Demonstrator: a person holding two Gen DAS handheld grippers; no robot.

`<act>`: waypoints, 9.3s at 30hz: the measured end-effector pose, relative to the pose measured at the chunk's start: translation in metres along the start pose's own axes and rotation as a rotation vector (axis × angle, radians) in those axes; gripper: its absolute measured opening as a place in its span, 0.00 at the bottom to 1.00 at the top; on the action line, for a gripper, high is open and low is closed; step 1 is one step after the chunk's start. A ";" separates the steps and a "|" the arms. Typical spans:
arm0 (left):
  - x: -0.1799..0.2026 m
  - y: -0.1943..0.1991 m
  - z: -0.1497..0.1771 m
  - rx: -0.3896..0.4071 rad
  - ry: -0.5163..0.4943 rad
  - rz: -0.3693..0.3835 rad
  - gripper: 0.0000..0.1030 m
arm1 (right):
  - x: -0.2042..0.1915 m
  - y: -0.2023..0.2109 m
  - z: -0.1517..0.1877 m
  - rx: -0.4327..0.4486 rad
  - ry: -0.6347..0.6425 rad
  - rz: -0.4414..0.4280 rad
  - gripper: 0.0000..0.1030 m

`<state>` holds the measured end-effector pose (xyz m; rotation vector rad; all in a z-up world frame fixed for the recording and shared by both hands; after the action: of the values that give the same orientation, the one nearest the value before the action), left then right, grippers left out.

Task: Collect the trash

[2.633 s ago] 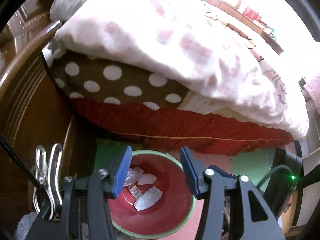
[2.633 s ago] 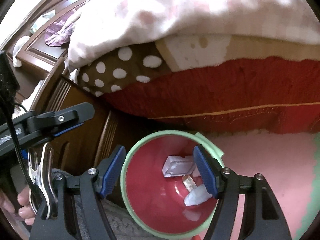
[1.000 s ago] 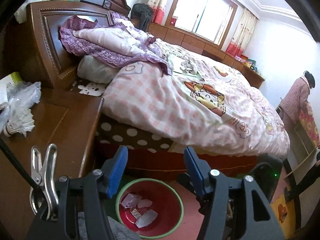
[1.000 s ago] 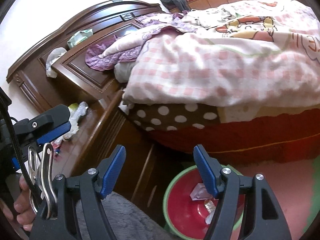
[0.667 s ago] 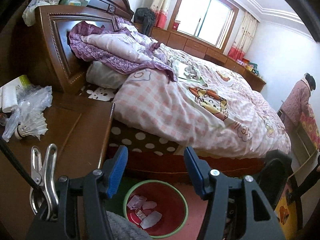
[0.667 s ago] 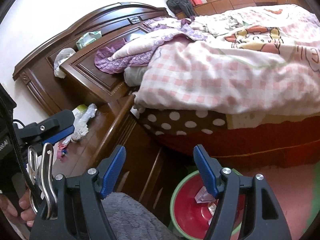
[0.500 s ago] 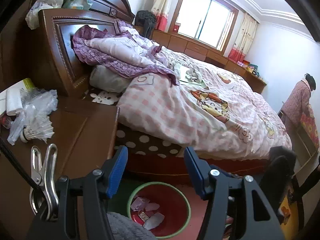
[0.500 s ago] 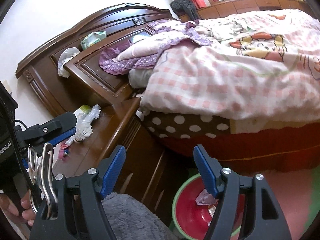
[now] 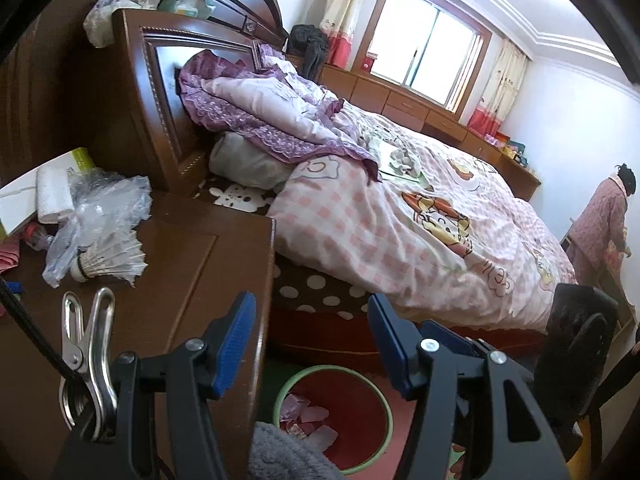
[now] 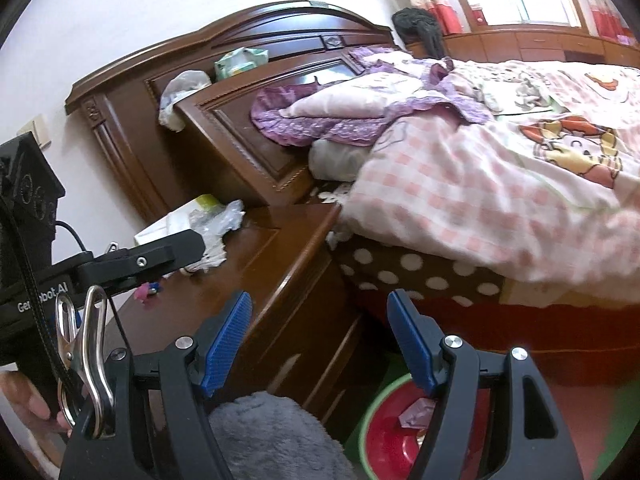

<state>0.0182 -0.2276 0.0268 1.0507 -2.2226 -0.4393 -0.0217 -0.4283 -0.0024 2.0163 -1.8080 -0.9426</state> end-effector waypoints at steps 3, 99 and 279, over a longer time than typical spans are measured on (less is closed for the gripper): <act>-0.008 0.007 0.001 0.003 -0.004 -0.012 0.60 | -0.011 0.000 -0.001 0.001 0.019 -0.015 0.70; -0.295 0.114 0.035 0.049 0.395 -0.513 0.69 | -0.246 -0.137 -0.007 -0.008 0.625 0.005 0.70; 0.076 -0.238 0.131 -0.580 0.013 -0.026 0.59 | 0.257 -0.007 0.259 -0.159 -0.122 0.383 0.32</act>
<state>0.0296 -0.4323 -0.1672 0.7611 -1.8888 -1.0092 -0.1759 -0.6170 -0.2742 1.4752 -2.0130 -1.0651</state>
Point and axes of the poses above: each gripper's, at about its wrist camera, not at the fingertips, and y roughly against the way its jaws point, x to its right, z to its underside, the point moved 2 cm from there along -y, roughly the way its jaws point, and after that the axes turned 13 degrees about z, right-handed, at the moved point
